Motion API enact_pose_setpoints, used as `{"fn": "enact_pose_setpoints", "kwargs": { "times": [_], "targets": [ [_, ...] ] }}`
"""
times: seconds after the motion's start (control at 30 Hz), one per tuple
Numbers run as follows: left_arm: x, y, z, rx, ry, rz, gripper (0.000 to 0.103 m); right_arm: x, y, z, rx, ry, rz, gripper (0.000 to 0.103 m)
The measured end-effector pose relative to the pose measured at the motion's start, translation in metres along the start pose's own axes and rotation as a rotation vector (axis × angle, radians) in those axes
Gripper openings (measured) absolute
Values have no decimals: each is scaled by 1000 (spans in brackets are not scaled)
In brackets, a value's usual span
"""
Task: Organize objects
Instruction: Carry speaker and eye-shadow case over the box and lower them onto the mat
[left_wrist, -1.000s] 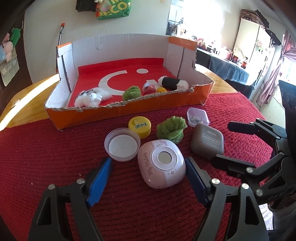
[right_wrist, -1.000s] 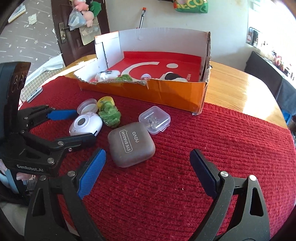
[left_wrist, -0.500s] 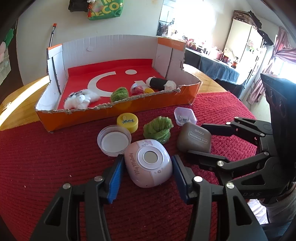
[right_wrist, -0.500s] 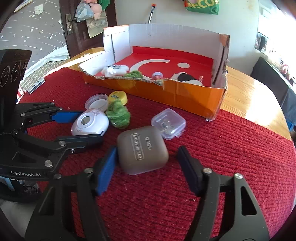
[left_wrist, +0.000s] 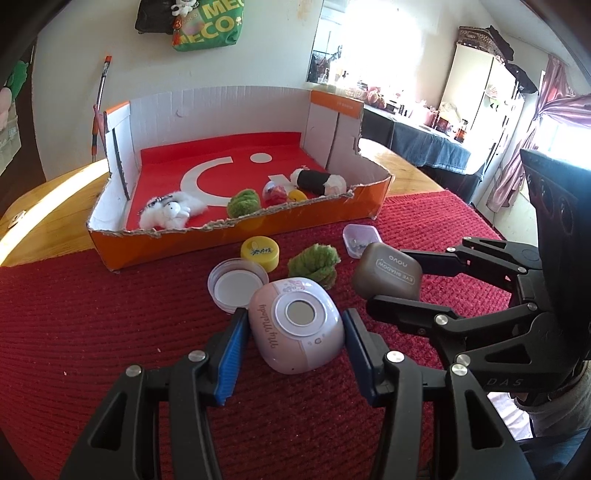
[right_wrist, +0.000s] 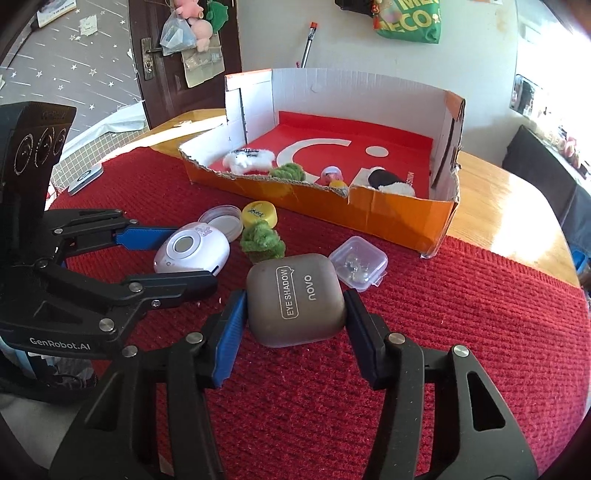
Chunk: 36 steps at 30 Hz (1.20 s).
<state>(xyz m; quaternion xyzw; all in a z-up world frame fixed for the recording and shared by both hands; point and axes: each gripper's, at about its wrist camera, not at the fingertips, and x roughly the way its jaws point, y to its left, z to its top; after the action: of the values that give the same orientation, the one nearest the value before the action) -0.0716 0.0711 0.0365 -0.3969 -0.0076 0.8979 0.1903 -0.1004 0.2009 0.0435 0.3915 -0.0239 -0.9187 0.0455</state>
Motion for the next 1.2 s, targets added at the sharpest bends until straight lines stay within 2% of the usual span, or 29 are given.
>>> {"fn": "enact_pose_setpoints", "kwargs": {
  "times": [0.5,0.8,1.2],
  "targets": [
    [-24,8,7,11,-48,-19,54,-16,9,10,7,-24,-24,51],
    [-38,17,22,33,-81,-32,54,-26,12,26,32,-67,-37,51],
    [-30,30,54,43,-70,-65,54,-16,2,56,49,-79,-51,51]
  ]
}}
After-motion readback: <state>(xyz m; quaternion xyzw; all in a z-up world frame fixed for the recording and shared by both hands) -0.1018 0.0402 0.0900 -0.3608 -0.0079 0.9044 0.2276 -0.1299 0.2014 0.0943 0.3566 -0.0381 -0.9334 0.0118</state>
